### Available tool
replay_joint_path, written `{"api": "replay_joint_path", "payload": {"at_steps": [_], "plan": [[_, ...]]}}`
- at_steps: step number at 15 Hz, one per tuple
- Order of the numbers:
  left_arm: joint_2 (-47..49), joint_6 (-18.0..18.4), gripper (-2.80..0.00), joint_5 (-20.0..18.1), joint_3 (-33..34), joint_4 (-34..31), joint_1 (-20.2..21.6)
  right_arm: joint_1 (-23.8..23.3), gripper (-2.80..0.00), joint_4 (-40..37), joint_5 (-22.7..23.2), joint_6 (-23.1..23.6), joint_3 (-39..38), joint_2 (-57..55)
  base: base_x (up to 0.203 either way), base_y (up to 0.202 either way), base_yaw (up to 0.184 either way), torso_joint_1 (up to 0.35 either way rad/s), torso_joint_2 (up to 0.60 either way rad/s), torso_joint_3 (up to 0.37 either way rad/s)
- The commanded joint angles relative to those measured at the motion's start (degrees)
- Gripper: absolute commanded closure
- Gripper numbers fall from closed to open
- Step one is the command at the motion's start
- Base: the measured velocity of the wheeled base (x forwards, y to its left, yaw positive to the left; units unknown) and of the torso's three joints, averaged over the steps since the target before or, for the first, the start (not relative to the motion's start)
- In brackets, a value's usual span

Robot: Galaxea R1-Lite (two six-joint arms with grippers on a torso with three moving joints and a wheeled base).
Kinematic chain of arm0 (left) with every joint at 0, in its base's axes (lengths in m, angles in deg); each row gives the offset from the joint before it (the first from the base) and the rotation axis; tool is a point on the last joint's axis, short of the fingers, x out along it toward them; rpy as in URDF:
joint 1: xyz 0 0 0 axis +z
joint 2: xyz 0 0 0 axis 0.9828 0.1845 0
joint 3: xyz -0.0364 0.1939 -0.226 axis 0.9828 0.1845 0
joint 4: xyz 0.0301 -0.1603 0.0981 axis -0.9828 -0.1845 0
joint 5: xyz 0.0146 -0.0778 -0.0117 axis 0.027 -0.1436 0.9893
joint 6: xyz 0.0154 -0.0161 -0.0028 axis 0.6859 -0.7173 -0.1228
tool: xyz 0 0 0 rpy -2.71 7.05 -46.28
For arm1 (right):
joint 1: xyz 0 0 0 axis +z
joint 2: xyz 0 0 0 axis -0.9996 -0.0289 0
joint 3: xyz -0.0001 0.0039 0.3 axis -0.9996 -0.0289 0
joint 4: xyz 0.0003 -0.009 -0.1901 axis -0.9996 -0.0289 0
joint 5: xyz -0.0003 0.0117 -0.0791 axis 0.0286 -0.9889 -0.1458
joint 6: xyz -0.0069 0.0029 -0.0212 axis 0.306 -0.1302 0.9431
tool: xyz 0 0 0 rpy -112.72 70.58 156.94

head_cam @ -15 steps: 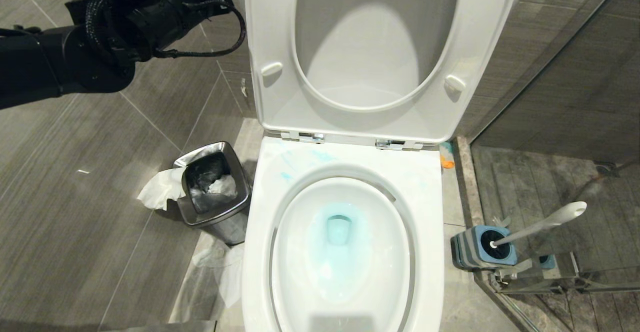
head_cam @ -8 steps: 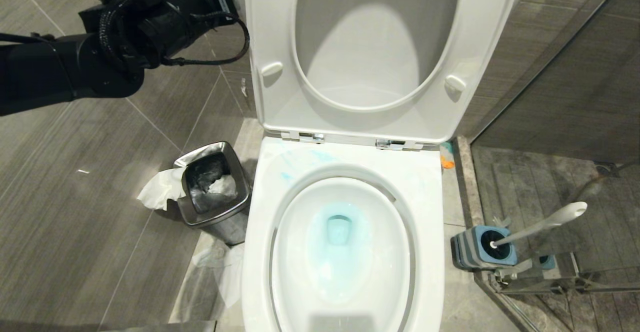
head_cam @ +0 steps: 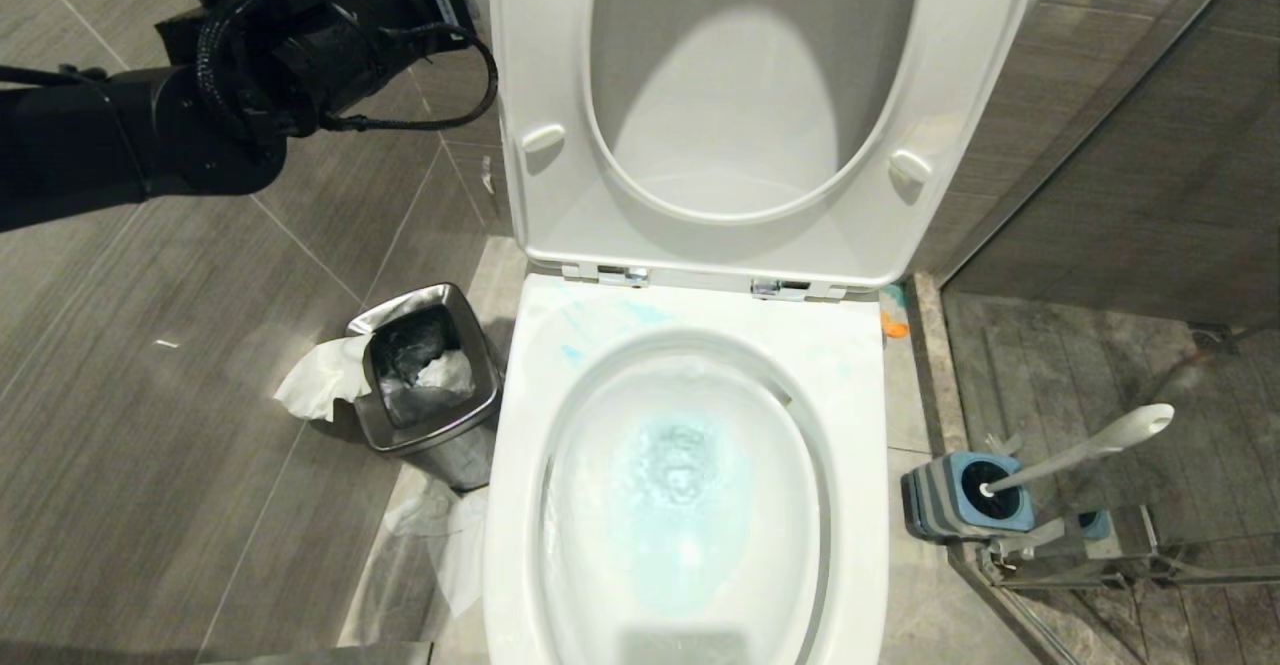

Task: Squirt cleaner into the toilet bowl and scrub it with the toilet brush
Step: Flush the toilet

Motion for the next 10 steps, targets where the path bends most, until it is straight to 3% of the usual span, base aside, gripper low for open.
{"api": "replay_joint_path", "payload": {"at_steps": [1, 10], "plan": [[0.0, 0.0, 0.00, 0.0, 0.0, 0.2, 0.0, 0.0, 0.00, 0.0, 0.0, 0.0, 0.0, 0.0, 0.000, 0.000, 0.000, 0.000, 0.00, 0.000], [-0.6, 0.0, 0.00, 0.3, 0.0, 0.4, 0.3, 0.0, 0.00, 0.0, 0.0, 0.0, 0.0, 0.0, 0.000, 0.000, 0.000, 0.000, 0.00, 0.000]]}}
